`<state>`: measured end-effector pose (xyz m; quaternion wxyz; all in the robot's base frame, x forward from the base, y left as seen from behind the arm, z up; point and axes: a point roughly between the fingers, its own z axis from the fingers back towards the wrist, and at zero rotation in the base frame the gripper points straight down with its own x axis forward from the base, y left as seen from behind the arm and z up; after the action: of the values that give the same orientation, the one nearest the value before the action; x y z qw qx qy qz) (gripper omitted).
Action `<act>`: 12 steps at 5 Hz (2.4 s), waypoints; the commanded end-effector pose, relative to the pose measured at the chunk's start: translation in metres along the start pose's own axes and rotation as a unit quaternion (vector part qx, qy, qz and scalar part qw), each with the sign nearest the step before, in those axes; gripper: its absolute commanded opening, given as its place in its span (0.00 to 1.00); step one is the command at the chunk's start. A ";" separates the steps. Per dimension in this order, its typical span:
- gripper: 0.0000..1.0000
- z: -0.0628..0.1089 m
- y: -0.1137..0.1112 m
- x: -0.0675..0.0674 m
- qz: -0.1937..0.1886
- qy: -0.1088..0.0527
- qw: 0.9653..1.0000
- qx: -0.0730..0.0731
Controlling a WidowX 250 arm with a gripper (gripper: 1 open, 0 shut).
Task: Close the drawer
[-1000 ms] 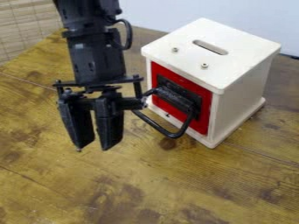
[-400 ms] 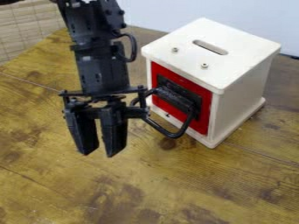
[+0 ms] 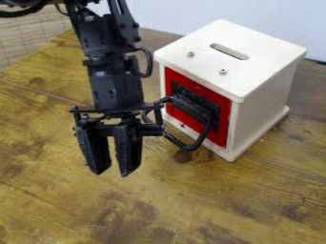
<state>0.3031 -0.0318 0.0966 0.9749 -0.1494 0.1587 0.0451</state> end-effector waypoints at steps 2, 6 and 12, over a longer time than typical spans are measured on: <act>1.00 0.002 -0.009 0.006 -0.008 -0.016 1.000 -0.001; 1.00 -0.010 -0.010 0.021 0.006 -0.022 1.000 -0.009; 1.00 -0.014 0.023 0.050 0.047 -0.040 0.998 -0.002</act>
<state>0.3337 -0.0229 0.0444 0.9727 -0.1426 0.1596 0.0895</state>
